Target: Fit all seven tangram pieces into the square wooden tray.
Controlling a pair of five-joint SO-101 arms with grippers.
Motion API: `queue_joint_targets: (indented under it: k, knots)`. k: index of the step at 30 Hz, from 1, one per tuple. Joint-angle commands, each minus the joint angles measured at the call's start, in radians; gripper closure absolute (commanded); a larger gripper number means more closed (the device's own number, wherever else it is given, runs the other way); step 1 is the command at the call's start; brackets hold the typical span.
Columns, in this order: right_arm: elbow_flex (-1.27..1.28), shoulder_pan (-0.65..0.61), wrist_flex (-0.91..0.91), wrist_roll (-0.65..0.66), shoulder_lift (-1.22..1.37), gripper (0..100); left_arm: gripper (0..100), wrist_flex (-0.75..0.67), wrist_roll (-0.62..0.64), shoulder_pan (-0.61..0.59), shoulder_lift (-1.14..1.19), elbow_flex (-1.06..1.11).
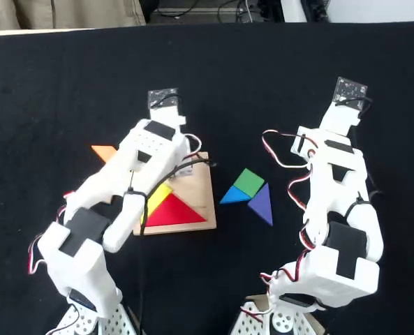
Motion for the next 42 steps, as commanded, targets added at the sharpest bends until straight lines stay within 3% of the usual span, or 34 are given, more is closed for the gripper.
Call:
queue_joint_targets:
  k: [1,11,23,28,32,38,42]
  knots:
    - [-0.07,-0.028,-0.014,-0.008,-0.005,98.5,97,-0.012,-0.038,-0.012,-0.008,0.035]
    - [-0.07,-0.028,-0.014,-0.008,-0.005,98.5,97,-0.011,-0.086,-0.012,-0.052,0.053]
    - [-0.07,-0.028,-0.014,-0.008,-0.005,98.5,97,0.017,-0.097,-0.048,-0.456,0.041]
    - [-0.07,-0.028,-0.014,-0.008,-0.005,98.5,97,0.143,-0.425,-0.153,-0.687,0.056]
    - [-0.068,-0.028,-0.014,-0.008,-0.005,98.4,97,0.244,-0.58,-0.318,-0.856,0.101]
    - [-0.064,-0.06,-0.014,-0.008,-0.005,98.4,97,0.115,-0.778,-0.522,-1.034,0.489]
    - [-0.062,-0.06,-0.012,-0.008,-0.004,98.4,96,0.072,-0.81,-0.621,-1.033,0.625]
